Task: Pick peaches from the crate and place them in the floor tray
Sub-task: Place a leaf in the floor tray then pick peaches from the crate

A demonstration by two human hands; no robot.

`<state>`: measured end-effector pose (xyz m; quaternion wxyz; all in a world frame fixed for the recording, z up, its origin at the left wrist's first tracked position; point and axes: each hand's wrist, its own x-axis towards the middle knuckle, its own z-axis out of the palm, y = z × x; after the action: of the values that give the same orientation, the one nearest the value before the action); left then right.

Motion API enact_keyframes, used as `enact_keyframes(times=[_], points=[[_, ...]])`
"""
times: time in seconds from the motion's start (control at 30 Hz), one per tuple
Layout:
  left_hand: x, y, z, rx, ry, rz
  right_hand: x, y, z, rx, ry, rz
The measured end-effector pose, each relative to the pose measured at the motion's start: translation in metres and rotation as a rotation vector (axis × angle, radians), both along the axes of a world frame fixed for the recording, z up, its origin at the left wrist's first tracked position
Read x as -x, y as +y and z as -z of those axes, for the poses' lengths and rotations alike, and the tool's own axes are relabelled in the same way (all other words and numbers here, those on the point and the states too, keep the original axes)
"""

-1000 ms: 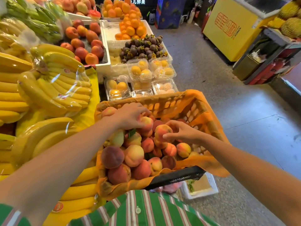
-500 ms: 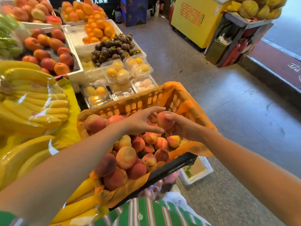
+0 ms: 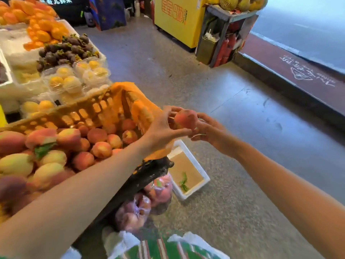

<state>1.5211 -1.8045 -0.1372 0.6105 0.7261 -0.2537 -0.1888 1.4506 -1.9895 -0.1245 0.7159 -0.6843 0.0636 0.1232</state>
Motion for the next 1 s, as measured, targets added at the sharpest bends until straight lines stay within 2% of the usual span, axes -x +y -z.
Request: enact_keyframes(times=[0.13, 0.27, 0.5, 0.63, 0.77, 0.87, 1.0], points=[[0.039, -0.083, 0.009, -0.038, -0.049, 0.040, 0.041, -0.064, 0.012, 0.078, -0.020, 0.091], [0.072, -0.139, 0.032, -0.067, 0.012, 0.132, 0.077, -0.114, 0.042, 0.096, 0.058, 0.217], [0.081, -0.186, 0.117, -0.348, 0.084, 0.251, 0.111, -0.169, 0.112, 0.153, 0.256, 0.346], [0.068, -0.198, 0.200, -0.570, 0.095, 0.244, 0.108, -0.186, 0.184, 0.176, 0.353, 0.401], [0.054, -0.199, 0.310, -0.774, 0.134, 0.221, 0.096, -0.199, 0.292, 0.243, 0.398, 0.433], [0.048, -0.194, 0.404, -0.877, 0.184, 0.221, 0.084, -0.204, 0.377, 0.288, 0.425, 0.417], [0.045, -0.189, 0.526, -0.986, 0.151, 0.287, 0.066, -0.204, 0.491, 0.385, 0.422, 0.324]])
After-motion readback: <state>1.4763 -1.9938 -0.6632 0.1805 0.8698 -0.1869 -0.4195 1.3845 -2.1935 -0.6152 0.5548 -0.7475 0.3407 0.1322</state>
